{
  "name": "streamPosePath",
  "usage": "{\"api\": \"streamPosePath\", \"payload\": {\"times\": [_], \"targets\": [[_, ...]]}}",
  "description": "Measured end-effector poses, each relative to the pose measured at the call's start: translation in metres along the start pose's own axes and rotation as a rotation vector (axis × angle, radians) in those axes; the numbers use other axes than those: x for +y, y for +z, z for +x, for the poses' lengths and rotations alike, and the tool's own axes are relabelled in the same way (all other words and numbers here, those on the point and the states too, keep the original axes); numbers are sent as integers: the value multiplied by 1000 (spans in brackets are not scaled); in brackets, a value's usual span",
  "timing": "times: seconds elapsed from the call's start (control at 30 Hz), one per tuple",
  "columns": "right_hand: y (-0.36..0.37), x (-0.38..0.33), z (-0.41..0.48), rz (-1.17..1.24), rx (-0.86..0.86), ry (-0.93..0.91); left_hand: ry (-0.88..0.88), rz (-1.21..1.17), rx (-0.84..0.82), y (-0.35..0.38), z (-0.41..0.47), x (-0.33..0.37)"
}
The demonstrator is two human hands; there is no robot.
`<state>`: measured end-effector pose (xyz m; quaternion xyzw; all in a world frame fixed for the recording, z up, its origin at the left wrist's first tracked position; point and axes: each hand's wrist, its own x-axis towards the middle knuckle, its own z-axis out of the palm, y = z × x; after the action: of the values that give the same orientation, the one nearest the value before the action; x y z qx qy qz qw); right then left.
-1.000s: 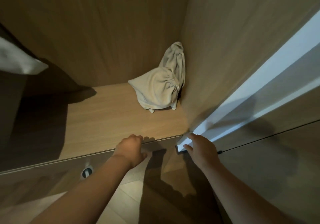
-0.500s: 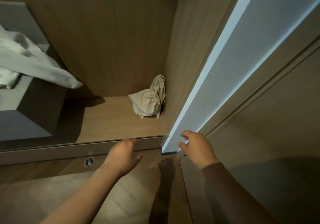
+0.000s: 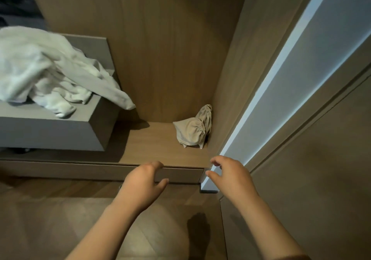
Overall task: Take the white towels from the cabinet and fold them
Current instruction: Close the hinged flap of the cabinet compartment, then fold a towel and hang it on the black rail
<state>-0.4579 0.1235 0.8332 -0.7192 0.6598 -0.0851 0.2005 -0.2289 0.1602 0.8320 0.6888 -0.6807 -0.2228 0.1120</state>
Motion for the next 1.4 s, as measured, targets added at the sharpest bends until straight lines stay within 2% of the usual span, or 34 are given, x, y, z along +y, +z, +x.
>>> {"api": "streamPosePath", "payload": {"times": [0.33,0.6,0.8,1.07,1.4], "targets": [[23,-134,-2,-57,-51,-269,-218,-87,168,-64,-79,-102],[46,-223,27,-90,-94,-416,-339,-111,271,-102,-91,-160],[62,-272,82,-86,-108,-488,-378,-75,327,-133,-57,-197],[52,-327,189,-33,-134,-525,-417,-43,357,-186,31,-235],[51,-376,289,-6,-164,-599,-438,-51,430,-231,119,-271]]}}
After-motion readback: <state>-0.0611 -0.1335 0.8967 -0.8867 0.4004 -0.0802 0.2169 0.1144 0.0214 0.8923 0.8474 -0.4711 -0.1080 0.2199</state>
